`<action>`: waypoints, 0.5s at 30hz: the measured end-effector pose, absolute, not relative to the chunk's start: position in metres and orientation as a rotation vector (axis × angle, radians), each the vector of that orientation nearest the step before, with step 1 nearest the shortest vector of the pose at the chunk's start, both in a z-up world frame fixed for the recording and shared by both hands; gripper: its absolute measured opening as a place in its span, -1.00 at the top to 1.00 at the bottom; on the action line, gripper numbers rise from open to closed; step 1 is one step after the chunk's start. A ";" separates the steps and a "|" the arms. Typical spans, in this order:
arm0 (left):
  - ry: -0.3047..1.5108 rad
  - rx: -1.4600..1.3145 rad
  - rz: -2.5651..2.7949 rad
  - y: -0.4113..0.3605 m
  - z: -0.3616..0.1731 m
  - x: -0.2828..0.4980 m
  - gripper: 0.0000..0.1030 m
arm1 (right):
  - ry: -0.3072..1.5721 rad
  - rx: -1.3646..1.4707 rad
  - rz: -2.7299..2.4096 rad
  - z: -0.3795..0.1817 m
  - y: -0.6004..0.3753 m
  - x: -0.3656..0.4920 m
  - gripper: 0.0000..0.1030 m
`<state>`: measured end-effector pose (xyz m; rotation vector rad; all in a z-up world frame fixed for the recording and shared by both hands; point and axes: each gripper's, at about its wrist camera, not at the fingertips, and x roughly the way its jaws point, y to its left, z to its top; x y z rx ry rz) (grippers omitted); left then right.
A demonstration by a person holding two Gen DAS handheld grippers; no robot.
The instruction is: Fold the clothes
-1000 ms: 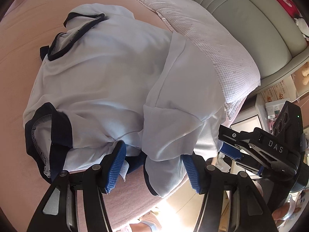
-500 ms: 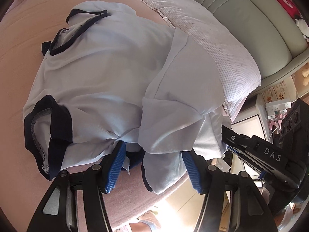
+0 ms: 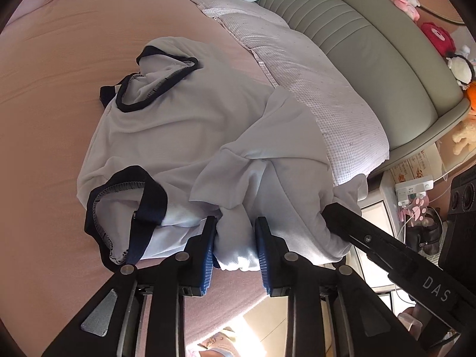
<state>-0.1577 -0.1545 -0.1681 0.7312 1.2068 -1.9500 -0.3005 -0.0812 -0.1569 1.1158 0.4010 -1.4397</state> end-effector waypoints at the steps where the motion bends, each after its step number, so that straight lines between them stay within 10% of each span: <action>1: 1.211 0.718 -1.948 -0.153 -0.166 -0.153 0.55 | 0.399 1.108 -1.425 -0.154 -0.082 -0.296 0.81; 15: 1.227 0.770 -1.859 -0.138 -0.157 -0.094 0.51 | 0.465 1.080 -1.323 -0.149 -0.069 -0.237 0.82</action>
